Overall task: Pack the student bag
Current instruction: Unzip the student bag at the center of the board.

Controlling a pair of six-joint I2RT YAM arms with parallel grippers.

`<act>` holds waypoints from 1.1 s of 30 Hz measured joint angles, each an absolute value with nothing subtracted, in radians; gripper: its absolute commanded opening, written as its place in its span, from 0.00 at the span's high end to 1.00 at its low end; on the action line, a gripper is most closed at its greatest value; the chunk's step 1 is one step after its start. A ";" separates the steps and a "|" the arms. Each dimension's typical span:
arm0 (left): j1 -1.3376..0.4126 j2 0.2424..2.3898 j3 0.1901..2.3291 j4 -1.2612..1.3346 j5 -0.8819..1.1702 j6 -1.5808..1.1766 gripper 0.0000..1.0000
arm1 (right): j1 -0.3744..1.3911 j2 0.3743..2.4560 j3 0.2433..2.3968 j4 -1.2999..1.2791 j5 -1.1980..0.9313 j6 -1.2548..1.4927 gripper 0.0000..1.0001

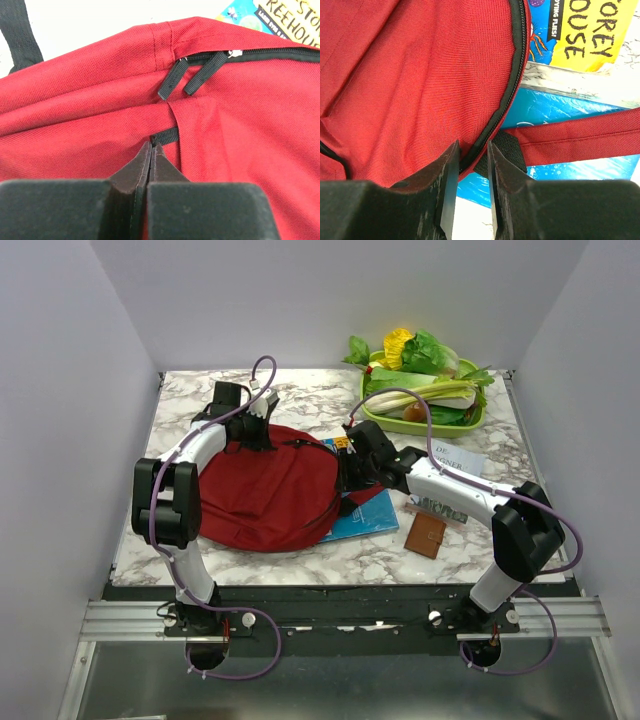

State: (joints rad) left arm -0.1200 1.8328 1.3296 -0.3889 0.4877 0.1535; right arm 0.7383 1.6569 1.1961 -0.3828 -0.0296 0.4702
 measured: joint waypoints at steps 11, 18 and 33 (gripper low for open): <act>-0.120 1.785 1.283 -0.385 0.482 0.151 1.00 | 0.738 1.657 1.192 -0.384 0.015 0.469 0.73; -0.120 1.625 1.201 -0.402 0.482 0.157 1.00 | 0.739 1.649 1.204 -0.411 0.121 0.441 0.70; -0.124 1.549 1.090 -0.389 0.484 0.146 1.00 | 0.727 1.568 1.362 -0.389 0.113 0.431 0.19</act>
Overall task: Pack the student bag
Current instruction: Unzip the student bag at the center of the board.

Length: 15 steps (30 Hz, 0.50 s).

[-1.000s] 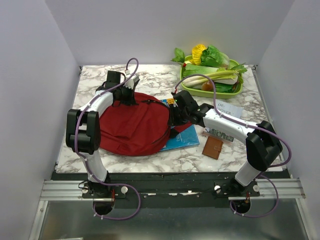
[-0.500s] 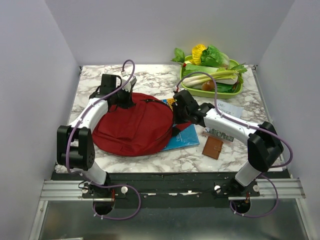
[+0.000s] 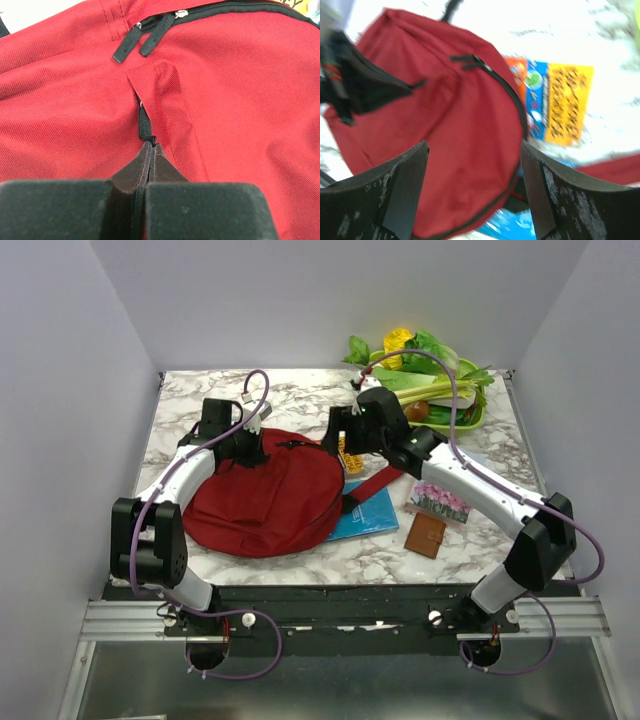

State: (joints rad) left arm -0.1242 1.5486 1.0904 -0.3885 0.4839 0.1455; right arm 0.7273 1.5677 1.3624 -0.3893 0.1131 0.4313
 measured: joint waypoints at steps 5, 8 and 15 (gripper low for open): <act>-0.126 1.547 1.081 -0.366 0.483 0.140 1.00 | 0.742 1.711 1.526 -0.304 0.046 0.455 0.24; -0.126 1.546 1.069 -0.350 0.481 0.130 1.00 | 0.746 1.815 1.562 -0.267 0.007 0.474 0.26; -0.126 1.546 1.065 -0.310 0.450 0.095 1.00 | 0.747 2.035 1.586 -0.250 -0.040 0.515 0.28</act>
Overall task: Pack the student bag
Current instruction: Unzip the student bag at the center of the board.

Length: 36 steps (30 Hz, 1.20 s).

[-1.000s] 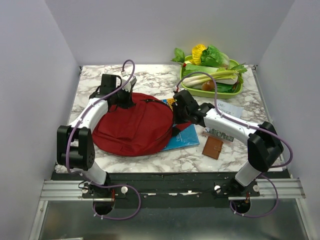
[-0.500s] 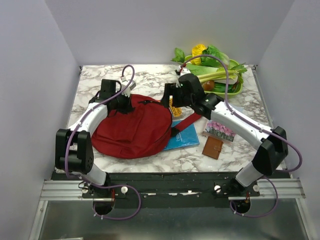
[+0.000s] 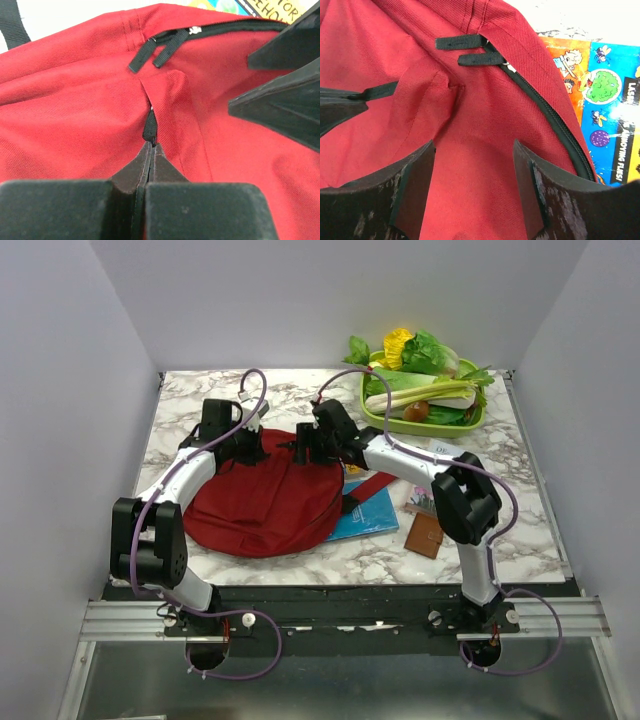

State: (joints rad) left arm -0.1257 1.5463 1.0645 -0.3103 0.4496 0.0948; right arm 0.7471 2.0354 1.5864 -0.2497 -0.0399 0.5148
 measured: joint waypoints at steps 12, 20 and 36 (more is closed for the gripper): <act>-0.126 1.546 1.068 -0.277 0.404 0.062 1.00 | 0.747 2.146 1.738 -0.165 -0.096 0.568 0.33; -0.126 1.549 1.068 -0.265 0.404 0.059 1.00 | 0.748 2.193 1.760 -0.166 -0.095 0.575 0.38; -0.126 1.575 1.067 -0.247 0.404 0.059 1.00 | 0.770 2.239 1.761 -0.174 -0.096 0.577 0.57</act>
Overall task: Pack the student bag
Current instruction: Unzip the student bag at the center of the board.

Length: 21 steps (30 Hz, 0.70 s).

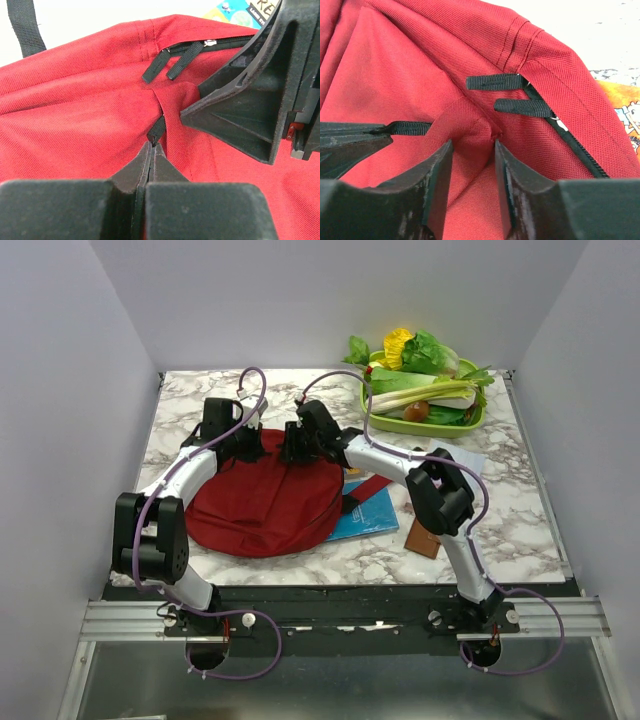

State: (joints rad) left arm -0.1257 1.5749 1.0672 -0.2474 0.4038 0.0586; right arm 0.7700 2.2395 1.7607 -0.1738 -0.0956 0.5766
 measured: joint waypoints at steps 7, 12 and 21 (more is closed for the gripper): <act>-0.126 1.580 1.059 -0.236 0.404 0.059 1.00 | 0.773 2.246 1.761 -0.175 -0.080 0.574 0.86; -0.126 1.580 1.036 -0.233 0.404 0.063 1.00 | 0.773 2.246 1.761 -0.176 -0.060 0.564 0.94; -0.126 1.540 0.946 -0.252 0.403 0.095 1.00 | 0.773 2.246 1.761 -0.177 -0.039 0.560 0.99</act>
State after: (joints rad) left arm -0.1257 1.5402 0.9463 -0.2520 0.4030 0.0952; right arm 0.7731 2.2456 1.7607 -0.1768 -0.0387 0.5598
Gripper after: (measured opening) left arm 0.008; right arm 0.014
